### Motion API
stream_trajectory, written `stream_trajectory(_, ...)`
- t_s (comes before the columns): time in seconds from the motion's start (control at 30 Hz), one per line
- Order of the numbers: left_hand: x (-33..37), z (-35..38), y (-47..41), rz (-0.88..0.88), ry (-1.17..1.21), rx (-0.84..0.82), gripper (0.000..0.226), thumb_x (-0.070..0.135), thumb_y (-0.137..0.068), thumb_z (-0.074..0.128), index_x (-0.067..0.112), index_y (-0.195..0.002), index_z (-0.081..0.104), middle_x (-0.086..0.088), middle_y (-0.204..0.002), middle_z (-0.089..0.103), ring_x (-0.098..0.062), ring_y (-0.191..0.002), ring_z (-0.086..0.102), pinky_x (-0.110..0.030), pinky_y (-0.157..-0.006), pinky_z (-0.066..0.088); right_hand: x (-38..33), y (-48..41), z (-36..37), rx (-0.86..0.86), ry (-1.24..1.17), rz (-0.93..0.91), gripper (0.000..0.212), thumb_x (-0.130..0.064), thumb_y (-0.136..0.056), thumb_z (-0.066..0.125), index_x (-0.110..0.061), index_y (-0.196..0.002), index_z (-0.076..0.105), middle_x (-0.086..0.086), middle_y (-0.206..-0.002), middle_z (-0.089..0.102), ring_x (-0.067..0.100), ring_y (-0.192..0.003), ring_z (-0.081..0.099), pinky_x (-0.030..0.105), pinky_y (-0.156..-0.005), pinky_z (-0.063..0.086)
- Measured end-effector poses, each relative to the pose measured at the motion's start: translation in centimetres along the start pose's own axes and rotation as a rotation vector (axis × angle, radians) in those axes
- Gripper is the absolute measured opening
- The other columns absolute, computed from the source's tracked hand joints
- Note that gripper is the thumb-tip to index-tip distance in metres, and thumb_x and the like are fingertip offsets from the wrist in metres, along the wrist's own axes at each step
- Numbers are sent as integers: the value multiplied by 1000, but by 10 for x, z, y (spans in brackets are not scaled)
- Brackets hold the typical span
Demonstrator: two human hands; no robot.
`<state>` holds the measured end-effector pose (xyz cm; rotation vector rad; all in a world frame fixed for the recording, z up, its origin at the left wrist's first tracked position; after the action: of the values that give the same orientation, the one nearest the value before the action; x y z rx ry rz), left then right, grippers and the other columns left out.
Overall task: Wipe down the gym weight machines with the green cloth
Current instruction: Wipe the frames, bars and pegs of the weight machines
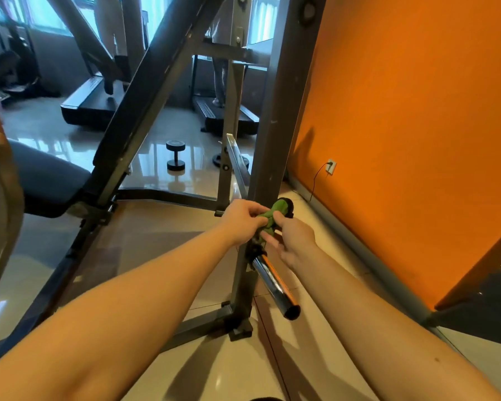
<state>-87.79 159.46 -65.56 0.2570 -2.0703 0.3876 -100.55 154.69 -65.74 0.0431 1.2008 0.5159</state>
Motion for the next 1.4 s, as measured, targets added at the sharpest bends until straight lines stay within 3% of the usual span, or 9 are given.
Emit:
stream_trajectory(0.17, 23, -24, -46, 67, -57, 196, 32, 22, -101, 61, 17, -132, 67, 2, -120, 69, -9, -105, 61, -30, -99, 50, -51, -47, 21, 163, 206, -275, 8, -9, -94, 69, -13, -100, 70, 8, -101, 74, 21, -89, 72, 31, -77, 61)
stream_trajectory(0.27, 43, -39, -79, 101, 6, 370, 36, 24, -100, 64, 15, -135, 63, -3, -129, 66, -15, -117, 61, -34, -102, 50, -105, -65, 45, 233, 314, -518, 19, -20, -92, 70, -19, -111, 66, 2, -103, 71, 24, -93, 70, 43, -88, 60)
stream_trajectory(0.47, 87, -65, -128, 208, 34, 566, 30, 24, -101, 63, 19, -130, 64, 2, -119, 67, -11, -107, 61, -33, -96, 54, -211, -67, 105, 326, 666, -1120, 30, -15, -97, 63, -22, -126, 62, 4, -132, 53, 19, -115, 54, 28, -92, 47)
stream_trajectory(0.57, 78, -66, -136, 226, 55, 584, 26, 22, -99, 66, 21, -125, 67, 7, -110, 69, -7, -100, 62, -31, -92, 56, -204, -83, 115, 298, 757, -1153, 28, -21, -96, 66, -20, -125, 68, -1, -133, 53, 22, -122, 52, 35, -102, 48)
stream_trajectory(0.73, 51, -64, -144, 263, 152, 537, 23, 21, -94, 71, 20, -117, 72, 8, -105, 71, -6, -99, 66, -28, -90, 57, -140, -93, 98, 219, 610, -1040, 19, -11, -96, 67, -18, -114, 69, -15, -117, 49, 14, -117, 53, 34, -104, 50)
stream_trajectory(0.87, 47, -64, -140, 245, 169, 514, 16, 18, -92, 73, 17, -108, 75, 5, -98, 71, -5, -94, 67, -23, -85, 56, -115, -88, 87, 195, 735, -944, 20, -8, -96, 66, -28, -99, 65, -9, -110, 60, 16, -106, 59, 36, -98, 55)
stream_trajectory(1.1, 42, -63, -138, 239, 219, 488, 16, 19, -92, 73, 19, -108, 74, 8, -99, 71, -1, -92, 67, -14, -74, 51, -185, -77, 124, 174, 751, -1250, 25, 0, -89, 69, -24, -97, 68, -4, -104, 62, 12, -98, 60, 23, -82, 54)
stream_trajectory(1.27, 33, -61, -141, 243, 290, 461, 15, 11, -92, 73, 16, -105, 74, 5, -100, 72, -2, -94, 69, -19, -82, 58, -86, -85, 78, 127, 873, -957, 35, 3, -90, 66, -32, -91, 61, -10, -102, 54, 13, -101, 57, 31, -90, 55)
stream_trajectory(1.4, 30, -57, -140, 236, 292, 446, 15, 13, -91, 75, 16, -105, 74, 6, -99, 72, -1, -93, 67, -13, -75, 53, -137, -79, 96, 156, 805, -982, 31, 2, -90, 67, -28, -96, 62, -16, -92, 52, 4, -89, 54, 14, -80, 47)
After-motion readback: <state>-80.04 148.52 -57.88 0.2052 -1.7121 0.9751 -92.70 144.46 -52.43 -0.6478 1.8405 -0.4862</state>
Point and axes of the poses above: each hand's wrist, its own y-axis away from the middle knuckle, its own z-axis out of the palm, x = y × z, the point moved 1 cm from there along -y, towards the middle knuckle
